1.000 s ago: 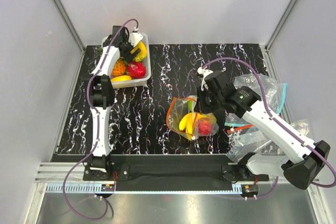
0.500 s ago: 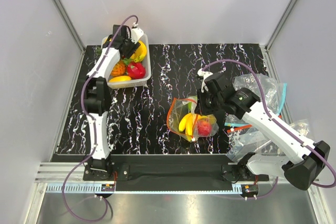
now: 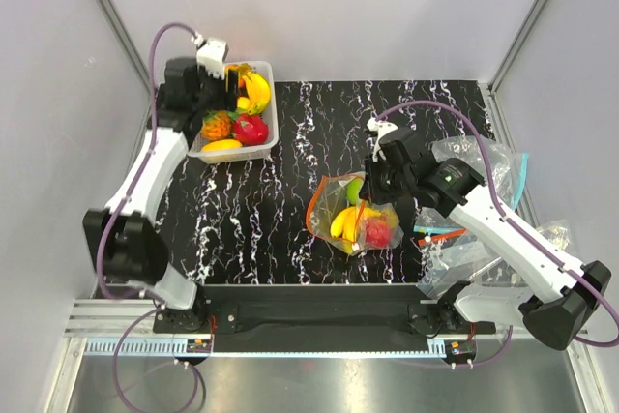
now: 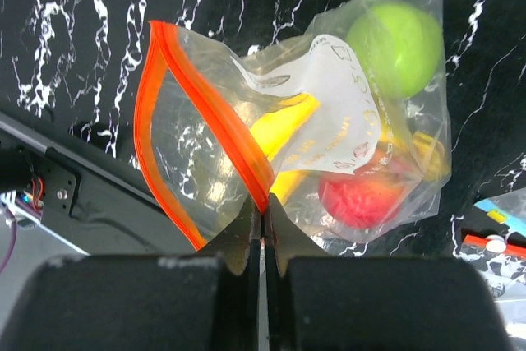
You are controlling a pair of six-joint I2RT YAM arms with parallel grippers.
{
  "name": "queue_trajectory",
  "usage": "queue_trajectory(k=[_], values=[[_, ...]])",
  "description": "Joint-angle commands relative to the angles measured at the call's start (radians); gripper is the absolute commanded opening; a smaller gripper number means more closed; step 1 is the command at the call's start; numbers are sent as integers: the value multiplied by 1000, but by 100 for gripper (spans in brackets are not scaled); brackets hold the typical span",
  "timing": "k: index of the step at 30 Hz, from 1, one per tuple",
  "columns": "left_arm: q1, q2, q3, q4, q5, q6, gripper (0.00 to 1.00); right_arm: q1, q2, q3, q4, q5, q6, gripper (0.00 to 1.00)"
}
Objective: Place the food in the zip-top bag and seal the zipper
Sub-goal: Pick up the fake fruit from the bin, then place the fake fruit in the zipper food storage bag.
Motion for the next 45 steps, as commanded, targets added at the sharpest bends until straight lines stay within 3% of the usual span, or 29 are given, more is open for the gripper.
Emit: queue_trajectory(k=[1, 5, 10, 14, 18, 23, 30, 37, 45], values=[[-54, -178, -220, 195, 276, -259, 26, 1, -3, 50, 42, 48, 3, 0], [-181, -442, -431, 302, 259, -335, 25, 1, 6, 50, 51, 72, 20, 0], [-341, -674, -648, 318, 222, -435, 22, 1, -9, 15, 91, 91, 38, 0], [-381, -887, -837, 517, 214, -559, 20, 1, -20, -42, 160, 88, 67, 0], [-408, -939, -923, 568, 239, -653, 19, 1, -34, -85, 207, 74, 99, 0], [-471, -909, -977, 673, 236, -731, 19, 1, -37, -94, 215, 61, 115, 0], [-618, -804, -1019, 869, 127, -791, 21, 3, -56, -82, 206, 66, 115, 0], [-778, -576, -976, 993, 30, -787, 22, 1, -77, -51, 175, 80, 93, 0], [-827, -298, -896, 1119, -20, -765, 23, 1, -123, -43, 151, 95, 80, 0]])
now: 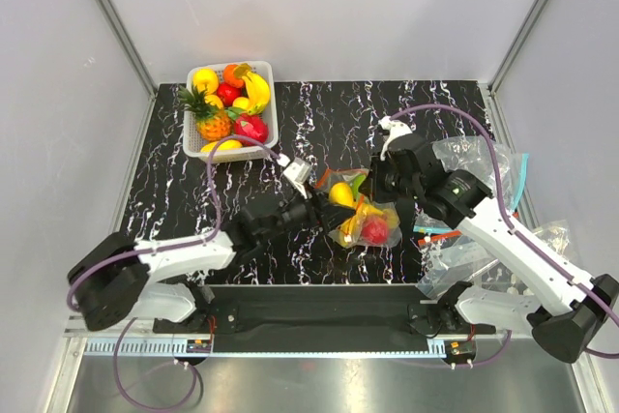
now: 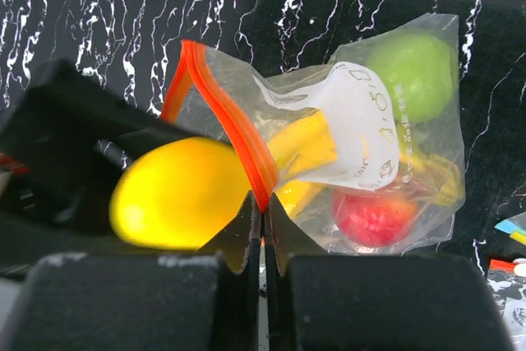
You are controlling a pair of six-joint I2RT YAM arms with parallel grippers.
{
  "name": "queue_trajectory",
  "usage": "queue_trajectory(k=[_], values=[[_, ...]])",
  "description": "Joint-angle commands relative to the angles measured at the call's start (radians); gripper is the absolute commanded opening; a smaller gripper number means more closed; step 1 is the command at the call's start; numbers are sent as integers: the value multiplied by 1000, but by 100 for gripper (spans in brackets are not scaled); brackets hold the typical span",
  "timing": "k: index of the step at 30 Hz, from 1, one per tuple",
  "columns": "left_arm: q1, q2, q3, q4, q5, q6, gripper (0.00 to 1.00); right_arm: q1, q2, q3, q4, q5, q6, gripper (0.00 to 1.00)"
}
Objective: Place the food in the zip-top bag and seal the zipper
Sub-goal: Place the fake fruit in the zipper food storage bag.
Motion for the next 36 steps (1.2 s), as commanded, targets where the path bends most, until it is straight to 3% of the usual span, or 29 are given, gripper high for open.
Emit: queue_trajectory(k=[1, 6, 8, 16, 19, 21, 27, 31, 36], values=[[-13, 91, 92, 156, -62, 21, 24, 1, -48, 45, 3, 33, -18, 0], [-13, 148, 132, 148, -167, 4, 39, 1, -74, 40, -3, 43, -19, 0], [-13, 154, 162, 64, -190, 0, 43, 1, -77, 39, -4, 44, -21, 0], [-15, 176, 247, -91, -192, -37, 58, 0, -91, 46, 0, 59, -28, 0], [-24, 179, 267, -140, -174, -19, 74, 1, -87, 57, 0, 69, -32, 0], [-38, 165, 265, -146, -186, 1, 99, 0, -85, 65, -1, 78, -33, 0], [-42, 89, 280, -241, -218, 32, 99, 1, -84, 74, 2, 89, -25, 0], [-41, 41, 355, -454, -236, 52, 99, 1, -82, 71, 3, 102, -24, 0], [-42, -52, 380, -591, -270, 99, 99, 1, -79, 68, 13, 99, -19, 0]])
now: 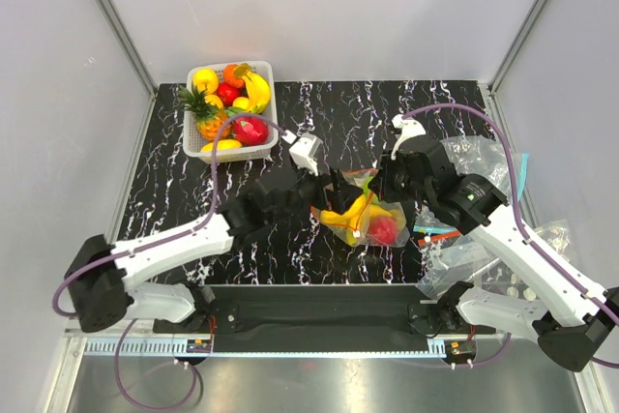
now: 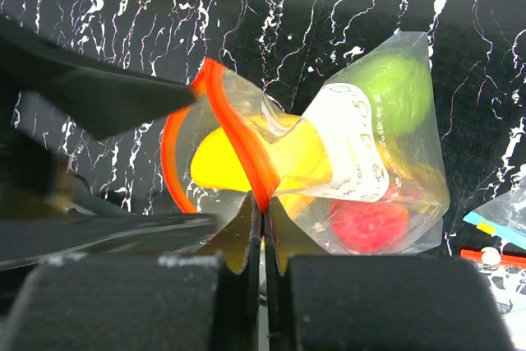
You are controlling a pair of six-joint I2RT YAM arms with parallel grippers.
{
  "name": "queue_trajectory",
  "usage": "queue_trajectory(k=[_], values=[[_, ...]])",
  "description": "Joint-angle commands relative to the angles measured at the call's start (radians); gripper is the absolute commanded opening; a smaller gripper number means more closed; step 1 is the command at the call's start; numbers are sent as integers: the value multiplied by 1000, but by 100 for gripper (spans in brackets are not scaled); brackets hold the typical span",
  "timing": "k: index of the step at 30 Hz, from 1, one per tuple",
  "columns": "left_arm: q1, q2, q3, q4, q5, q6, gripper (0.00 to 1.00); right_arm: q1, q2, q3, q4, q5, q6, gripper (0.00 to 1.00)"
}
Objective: Place the food in the zip-top bag and seal the zipper
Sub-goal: Place the fake fruit in the zipper food storage bag, then adjust the zipper food storage bag at the center of the board.
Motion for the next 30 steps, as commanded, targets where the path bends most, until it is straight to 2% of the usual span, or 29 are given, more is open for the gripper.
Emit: queue_trajectory(k=[1, 4, 8, 12, 14, 17, 21, 25, 30], values=[[-5, -97, 53, -125, -63, 60, 99, 1, -13, 46, 58, 30, -3, 0], [-3, -161, 70, -254, -130, 100, 99, 1, -11, 48, 58, 33, -2, 0], [-2, -210, 97, -431, -264, 70, 99, 1, -14, 49, 53, 37, -3, 0], [24, -253, 67, -517, -249, 60, 99, 1, -20, 48, 52, 43, -3, 0], [41, -272, 42, -525, -203, 46, 99, 1, -22, 48, 52, 42, -3, 0], [60, -286, -9, -530, -175, 26, 92, 1, -23, 46, 50, 42, -2, 0], [94, -290, -85, -493, -131, -2, 74, 1, -25, 40, 55, 40, 0, 0], [121, -281, -118, -427, -43, -26, 69, 0, -25, 33, 60, 39, 0, 0], [124, -255, -108, -383, -8, -32, 69, 0, -26, 29, 63, 36, 1, 0]])
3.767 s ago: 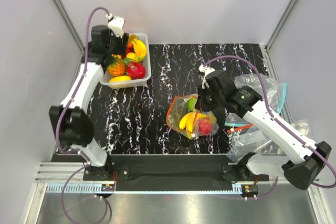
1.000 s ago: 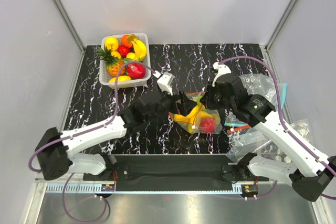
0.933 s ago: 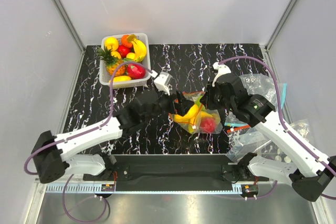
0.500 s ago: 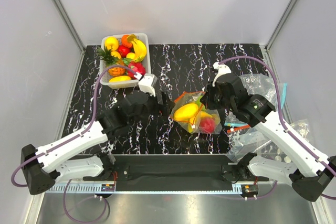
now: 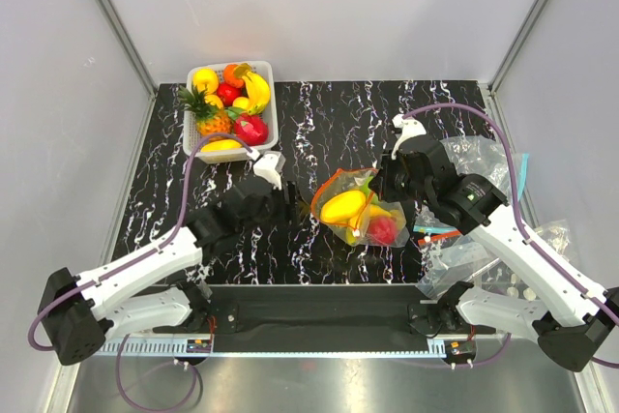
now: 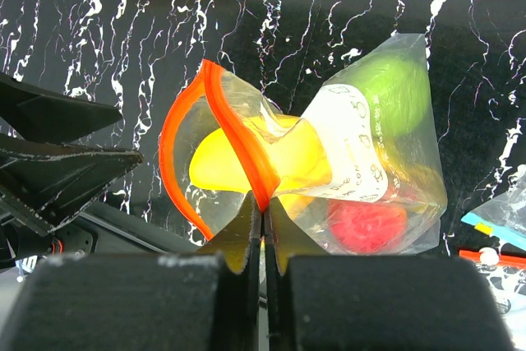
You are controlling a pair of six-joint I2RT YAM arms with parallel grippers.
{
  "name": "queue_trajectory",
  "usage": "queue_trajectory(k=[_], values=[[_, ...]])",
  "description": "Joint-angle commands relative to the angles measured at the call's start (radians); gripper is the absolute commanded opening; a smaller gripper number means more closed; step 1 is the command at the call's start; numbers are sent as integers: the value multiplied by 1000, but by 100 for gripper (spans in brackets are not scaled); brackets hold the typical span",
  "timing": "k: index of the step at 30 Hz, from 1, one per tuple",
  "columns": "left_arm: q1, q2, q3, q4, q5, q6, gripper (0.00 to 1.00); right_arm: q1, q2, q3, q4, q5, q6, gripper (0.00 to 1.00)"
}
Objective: Place the food in the zip-top bag and seal the zipper
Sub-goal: Adjust the zipper food storage bag at the center of the board.
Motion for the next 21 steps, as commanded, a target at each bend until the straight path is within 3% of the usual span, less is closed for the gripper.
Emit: queue_trajectory(k=[1, 10, 21], values=[[3, 8, 14, 109, 66, -19, 69, 0, -26, 29, 60, 28, 1, 0], [3, 83, 39, 152, 94, -45, 63, 1, -31, 20, 69, 19, 1, 0], [4, 155, 57, 195, 94, -56, 39, 0, -39, 12, 67, 13, -1, 0]])
